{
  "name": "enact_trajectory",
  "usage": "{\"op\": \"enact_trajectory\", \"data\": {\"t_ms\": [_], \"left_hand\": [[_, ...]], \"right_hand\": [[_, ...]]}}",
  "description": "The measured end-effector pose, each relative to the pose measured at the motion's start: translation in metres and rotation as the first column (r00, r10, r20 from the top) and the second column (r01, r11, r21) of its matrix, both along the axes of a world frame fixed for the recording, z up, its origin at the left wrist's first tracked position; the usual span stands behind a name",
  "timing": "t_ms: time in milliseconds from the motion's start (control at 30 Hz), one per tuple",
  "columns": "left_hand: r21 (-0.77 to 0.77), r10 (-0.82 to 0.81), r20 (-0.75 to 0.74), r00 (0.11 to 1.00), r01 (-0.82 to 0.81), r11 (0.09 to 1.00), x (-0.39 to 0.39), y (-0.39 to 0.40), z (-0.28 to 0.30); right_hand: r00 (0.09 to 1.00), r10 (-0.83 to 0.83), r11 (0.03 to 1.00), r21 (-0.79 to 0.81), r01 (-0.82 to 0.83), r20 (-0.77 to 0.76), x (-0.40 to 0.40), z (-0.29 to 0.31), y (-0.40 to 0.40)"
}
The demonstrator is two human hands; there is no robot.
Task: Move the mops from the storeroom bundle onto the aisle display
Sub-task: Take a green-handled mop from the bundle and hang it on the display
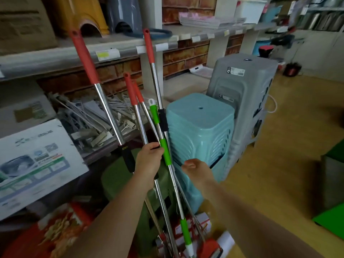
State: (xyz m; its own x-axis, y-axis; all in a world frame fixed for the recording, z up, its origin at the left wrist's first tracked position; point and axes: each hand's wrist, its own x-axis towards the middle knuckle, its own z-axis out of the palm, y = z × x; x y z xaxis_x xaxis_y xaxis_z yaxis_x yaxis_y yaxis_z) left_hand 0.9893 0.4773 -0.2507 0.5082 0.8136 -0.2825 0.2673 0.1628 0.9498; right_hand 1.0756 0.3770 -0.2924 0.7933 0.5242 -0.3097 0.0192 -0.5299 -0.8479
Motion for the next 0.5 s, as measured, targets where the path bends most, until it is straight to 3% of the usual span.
{"op": "enact_trajectory", "data": {"t_ms": [300, 500], "left_hand": [[-0.068, 0.059, 0.056, 0.997, -0.055, 0.996, 0.074, 0.073, -0.08], [-0.019, 0.07, 0.036, 0.997, -0.069, 0.997, 0.101, 0.105, -0.112]], "right_hand": [[0.99, 0.128, 0.987, -0.11, -0.12, 0.066, 0.082, -0.1, 0.113], [0.985, 0.158, 0.972, -0.186, -0.141, 0.076, 0.115, -0.158, 0.162]]}}
